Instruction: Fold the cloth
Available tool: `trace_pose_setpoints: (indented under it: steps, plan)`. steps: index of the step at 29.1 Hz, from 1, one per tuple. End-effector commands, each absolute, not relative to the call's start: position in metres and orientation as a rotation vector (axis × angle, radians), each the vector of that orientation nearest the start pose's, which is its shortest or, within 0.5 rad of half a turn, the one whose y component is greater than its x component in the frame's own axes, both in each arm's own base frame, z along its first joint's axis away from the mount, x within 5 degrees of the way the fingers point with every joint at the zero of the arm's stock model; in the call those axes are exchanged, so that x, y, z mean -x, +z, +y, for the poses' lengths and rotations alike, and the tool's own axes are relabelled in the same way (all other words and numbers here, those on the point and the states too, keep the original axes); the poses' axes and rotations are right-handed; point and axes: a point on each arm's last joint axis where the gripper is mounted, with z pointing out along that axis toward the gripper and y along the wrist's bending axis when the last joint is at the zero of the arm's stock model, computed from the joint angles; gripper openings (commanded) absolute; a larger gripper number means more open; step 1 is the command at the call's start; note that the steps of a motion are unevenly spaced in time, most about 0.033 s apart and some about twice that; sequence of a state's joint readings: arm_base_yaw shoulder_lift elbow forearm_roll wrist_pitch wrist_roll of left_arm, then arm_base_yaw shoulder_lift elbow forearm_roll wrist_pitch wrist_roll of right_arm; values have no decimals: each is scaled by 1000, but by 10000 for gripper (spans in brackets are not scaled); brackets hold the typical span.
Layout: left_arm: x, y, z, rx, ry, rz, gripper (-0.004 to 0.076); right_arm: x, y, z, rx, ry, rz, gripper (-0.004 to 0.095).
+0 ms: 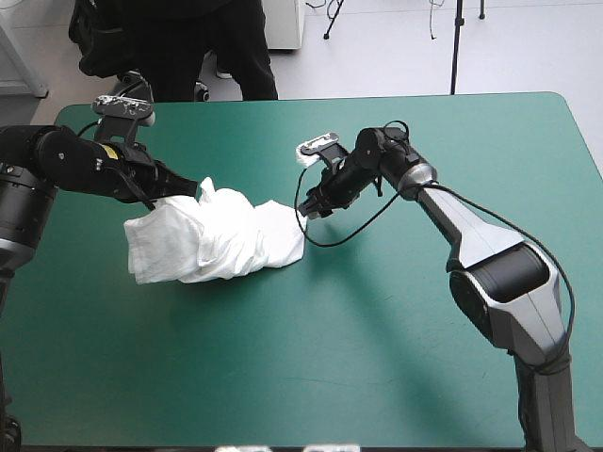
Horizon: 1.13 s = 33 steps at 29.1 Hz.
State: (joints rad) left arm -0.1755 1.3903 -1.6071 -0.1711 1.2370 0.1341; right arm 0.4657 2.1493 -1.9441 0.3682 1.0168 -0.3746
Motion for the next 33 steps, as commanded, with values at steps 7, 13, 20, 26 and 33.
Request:
trace_pose_setpoints:
  steps: [7,13,20,26,33]
  plan:
    - [-257,456,-62,-363,-263,2342,-9,-407,276,265,943,612,2360,496]
    - [-257,456,-62,-363,-263,2342,-9,-408,249,278,968,628,2427,496]
    - [-257,456,-62,-363,-263,2342,-9,-408,228,280,991,658,2502,438]
    - [-257,456,-62,-363,-263,2342,-9,-408,227,280,996,660,2510,81]
    - [-257,455,-62,-365,-263,2349,-9,-404,244,275,1050,619,2521,-15]
